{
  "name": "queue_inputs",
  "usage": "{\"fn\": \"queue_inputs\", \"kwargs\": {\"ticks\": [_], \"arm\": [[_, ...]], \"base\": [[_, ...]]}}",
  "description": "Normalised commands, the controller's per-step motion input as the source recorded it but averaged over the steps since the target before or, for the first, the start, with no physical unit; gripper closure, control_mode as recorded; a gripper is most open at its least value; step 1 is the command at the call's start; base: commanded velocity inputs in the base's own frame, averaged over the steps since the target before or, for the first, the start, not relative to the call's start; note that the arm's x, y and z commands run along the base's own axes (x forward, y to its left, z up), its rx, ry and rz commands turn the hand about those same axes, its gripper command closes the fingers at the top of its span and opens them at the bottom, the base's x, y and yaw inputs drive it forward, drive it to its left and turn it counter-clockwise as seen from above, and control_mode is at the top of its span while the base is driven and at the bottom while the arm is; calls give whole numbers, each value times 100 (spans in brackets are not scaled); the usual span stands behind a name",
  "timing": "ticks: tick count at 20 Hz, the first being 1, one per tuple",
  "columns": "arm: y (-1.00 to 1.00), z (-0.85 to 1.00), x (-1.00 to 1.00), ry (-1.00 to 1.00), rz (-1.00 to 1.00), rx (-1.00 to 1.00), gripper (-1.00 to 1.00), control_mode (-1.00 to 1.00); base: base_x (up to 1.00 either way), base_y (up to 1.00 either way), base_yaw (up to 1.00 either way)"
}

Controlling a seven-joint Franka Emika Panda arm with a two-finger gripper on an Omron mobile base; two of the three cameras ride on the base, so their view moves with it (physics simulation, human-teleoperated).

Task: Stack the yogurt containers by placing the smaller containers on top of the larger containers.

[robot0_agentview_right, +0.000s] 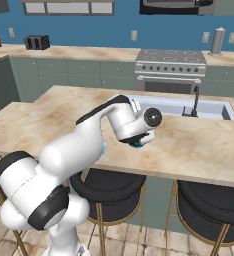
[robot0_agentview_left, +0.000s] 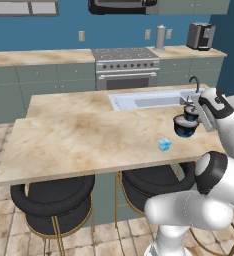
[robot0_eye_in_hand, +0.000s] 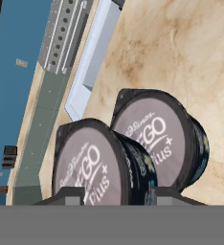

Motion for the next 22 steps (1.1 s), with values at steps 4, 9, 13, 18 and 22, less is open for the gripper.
{"fn": "queue_inputs", "kwargs": {"ticks": [4,9,13,18,22], "arm": [[0,-12,3,0,0,0,100,-100],[0,-10,9,0,0,0,100,-100],[0,-10,16,0,0,0,100,-100],[-1,-14,18,0,0,0,100,-100],[-11,-15,13,0,0,0,100,-100]], "base": [[0,0,0],[0,0,0],[0,0,0],[0,0,0],[0,0,0]]}}
